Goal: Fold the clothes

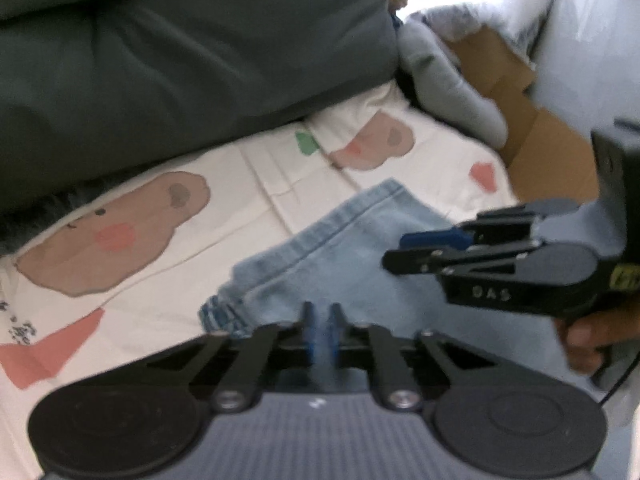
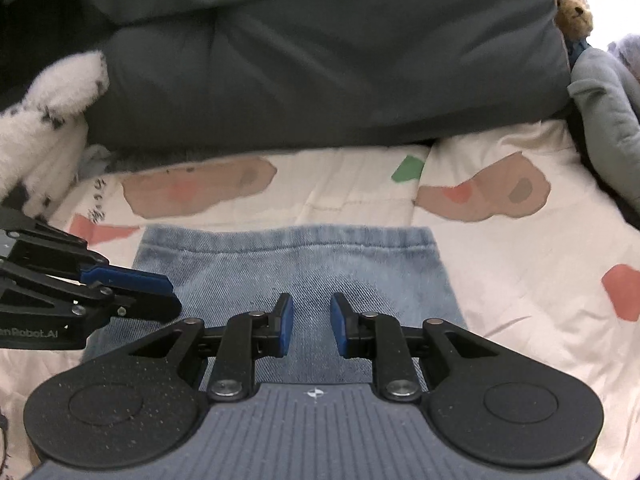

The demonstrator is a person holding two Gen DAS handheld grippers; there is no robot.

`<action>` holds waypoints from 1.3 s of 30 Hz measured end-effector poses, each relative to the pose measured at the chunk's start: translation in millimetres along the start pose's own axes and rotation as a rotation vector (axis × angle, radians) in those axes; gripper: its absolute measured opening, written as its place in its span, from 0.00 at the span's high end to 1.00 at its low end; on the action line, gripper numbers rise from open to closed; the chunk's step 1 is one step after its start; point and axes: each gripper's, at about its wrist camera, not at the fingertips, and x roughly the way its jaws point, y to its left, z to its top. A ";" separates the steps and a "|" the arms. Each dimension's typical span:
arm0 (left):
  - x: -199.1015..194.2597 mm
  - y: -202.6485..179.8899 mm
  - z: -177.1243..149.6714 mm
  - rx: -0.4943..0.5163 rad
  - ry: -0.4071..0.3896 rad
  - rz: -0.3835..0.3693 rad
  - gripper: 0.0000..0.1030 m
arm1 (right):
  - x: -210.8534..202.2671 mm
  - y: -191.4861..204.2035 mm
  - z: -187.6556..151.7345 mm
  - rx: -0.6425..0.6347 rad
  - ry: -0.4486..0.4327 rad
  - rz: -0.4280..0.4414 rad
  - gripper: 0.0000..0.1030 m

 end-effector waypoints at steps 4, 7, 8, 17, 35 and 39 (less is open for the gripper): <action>6.7 7.7 2.4 -0.011 0.031 -0.022 0.97 | 10.2 3.3 -0.8 -0.011 0.034 -0.007 0.73; 1.9 1.2 8.0 -0.007 0.038 0.001 0.97 | 11.4 2.3 1.6 -0.005 0.055 -0.004 0.73; -2.9 -2.4 9.0 -0.006 0.032 0.009 0.97 | 10.4 1.5 3.4 0.000 0.063 -0.002 0.73; -32.9 -28.2 -8.0 0.045 0.002 -0.112 0.69 | -19.2 -5.1 -11.0 0.014 0.023 0.029 0.51; -21.9 -10.7 -31.4 0.135 0.120 -0.075 0.97 | -47.2 -21.9 -67.6 -0.147 0.111 -0.042 0.45; -26.2 -13.8 -32.8 0.151 0.125 -0.052 0.97 | -64.4 -29.8 -90.8 -0.129 0.133 -0.047 0.46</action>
